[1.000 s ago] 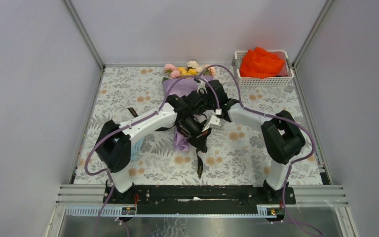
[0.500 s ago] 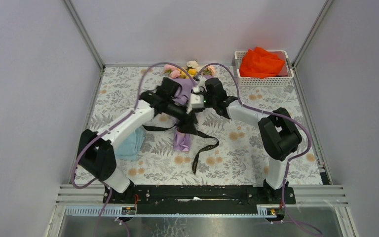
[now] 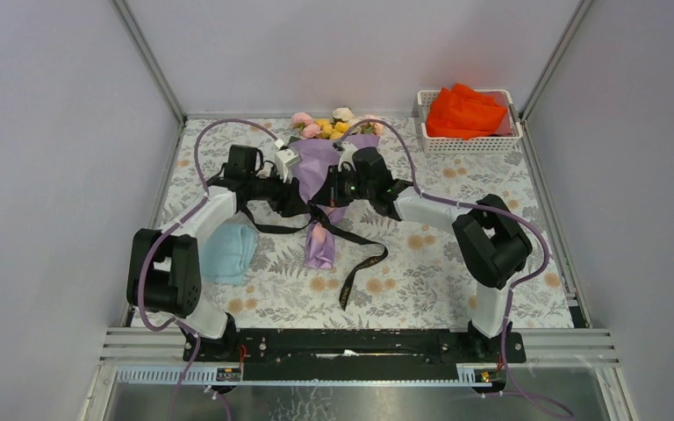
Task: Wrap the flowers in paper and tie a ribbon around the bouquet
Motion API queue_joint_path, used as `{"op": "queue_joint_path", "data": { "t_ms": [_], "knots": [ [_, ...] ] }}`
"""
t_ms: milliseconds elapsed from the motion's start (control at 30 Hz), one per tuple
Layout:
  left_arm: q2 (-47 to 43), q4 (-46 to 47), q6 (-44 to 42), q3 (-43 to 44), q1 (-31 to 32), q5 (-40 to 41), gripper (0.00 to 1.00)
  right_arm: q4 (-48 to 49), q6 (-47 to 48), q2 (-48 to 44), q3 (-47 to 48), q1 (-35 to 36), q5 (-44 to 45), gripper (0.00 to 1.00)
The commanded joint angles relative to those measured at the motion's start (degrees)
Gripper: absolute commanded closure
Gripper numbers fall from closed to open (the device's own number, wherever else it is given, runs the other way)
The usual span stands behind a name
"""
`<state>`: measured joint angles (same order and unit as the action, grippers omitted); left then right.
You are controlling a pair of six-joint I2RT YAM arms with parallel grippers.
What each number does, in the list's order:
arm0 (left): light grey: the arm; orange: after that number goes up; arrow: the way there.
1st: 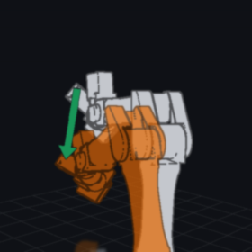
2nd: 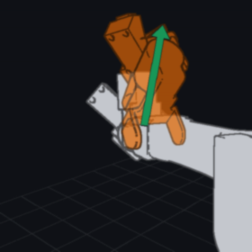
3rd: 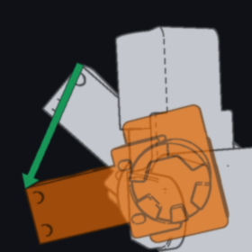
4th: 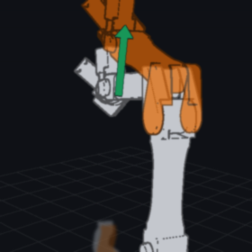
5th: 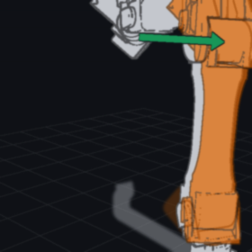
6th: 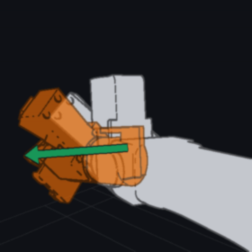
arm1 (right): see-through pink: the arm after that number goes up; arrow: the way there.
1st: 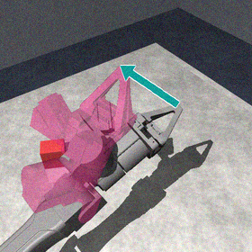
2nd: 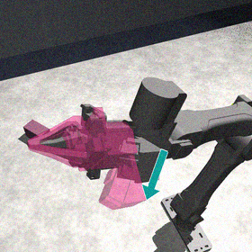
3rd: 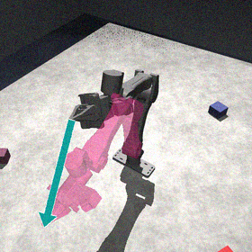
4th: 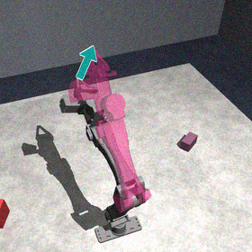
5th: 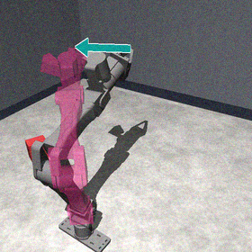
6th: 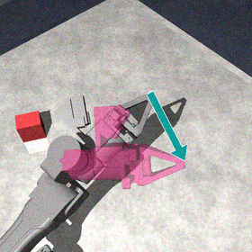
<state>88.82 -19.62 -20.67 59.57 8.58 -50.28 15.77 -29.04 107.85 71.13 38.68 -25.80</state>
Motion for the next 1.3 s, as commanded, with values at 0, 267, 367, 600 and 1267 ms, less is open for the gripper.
{"op": "queue_joint_path", "data": {
  "t_ms": [0, 267, 367, 600, 1267],
  "knots": [
    [-0.42, 16.68, 5.67, -3.86, 0.12, 4.79, 0.40, 6.37, -3.48, -3.29, -1.52, 2.16, 4.47, 1.00],
    [2.25, 16.32, 6.32, -4.77, 0.12, -0.11, 0.58, 7.21, -4.63, -2.97, -1.83, 2.52, 5.37, 1.00],
    [3.35, 14.04, 5.03, -3.74, 0.11, -0.07, 0.55, 7.32, -4.67, -3.37, -1.79, 2.47, 5.76, 1.00],
    [4.84, 16.09, 6.66, -3.85, 0.12, -1.42, 0.56, 7.72, -5.43, -3.56, -1.96, 2.53, 6.01, 1.00],
    [5.33, 13.20, 3.99, -5.81, 0.03, -1.52, 1.00, -7.37, 7.72, -6.15, -0.71, -1.00, 6.88, 0.69]
  ]
}}
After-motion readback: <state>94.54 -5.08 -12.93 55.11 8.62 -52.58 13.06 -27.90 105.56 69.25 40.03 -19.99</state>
